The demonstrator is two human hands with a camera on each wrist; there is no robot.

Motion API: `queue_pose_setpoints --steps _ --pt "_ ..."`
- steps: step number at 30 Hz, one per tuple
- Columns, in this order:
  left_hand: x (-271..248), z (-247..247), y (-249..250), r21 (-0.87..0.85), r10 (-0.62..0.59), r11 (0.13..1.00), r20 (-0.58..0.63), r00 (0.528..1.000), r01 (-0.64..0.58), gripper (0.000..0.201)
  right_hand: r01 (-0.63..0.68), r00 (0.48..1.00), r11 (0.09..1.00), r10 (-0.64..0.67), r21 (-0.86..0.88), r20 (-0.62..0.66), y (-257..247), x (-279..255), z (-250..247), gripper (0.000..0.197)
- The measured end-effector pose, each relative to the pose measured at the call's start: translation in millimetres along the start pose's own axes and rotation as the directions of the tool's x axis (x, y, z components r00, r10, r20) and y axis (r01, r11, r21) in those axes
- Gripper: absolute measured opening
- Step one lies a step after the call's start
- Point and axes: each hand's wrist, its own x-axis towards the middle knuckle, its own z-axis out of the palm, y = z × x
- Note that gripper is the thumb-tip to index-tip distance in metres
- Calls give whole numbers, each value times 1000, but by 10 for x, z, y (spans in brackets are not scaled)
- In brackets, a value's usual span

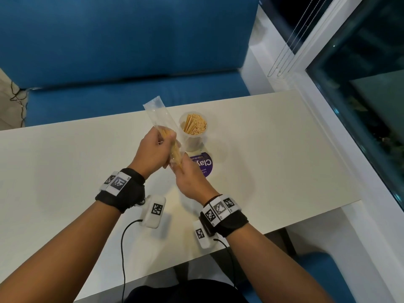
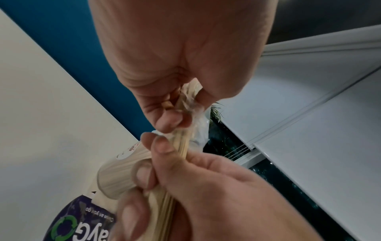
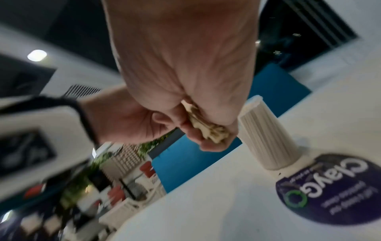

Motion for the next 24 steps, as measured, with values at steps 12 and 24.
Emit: queue_pose_setpoints --steps 12,24 --pt "480 -367 -164 -171 -128 982 -262 957 85 20 -103 983 968 134 -227 124 85 -49 -615 22" --pt "864 -90 -139 -177 -261 952 -34 965 252 29 -10 959 459 256 -888 122 -495 851 -1393 30"
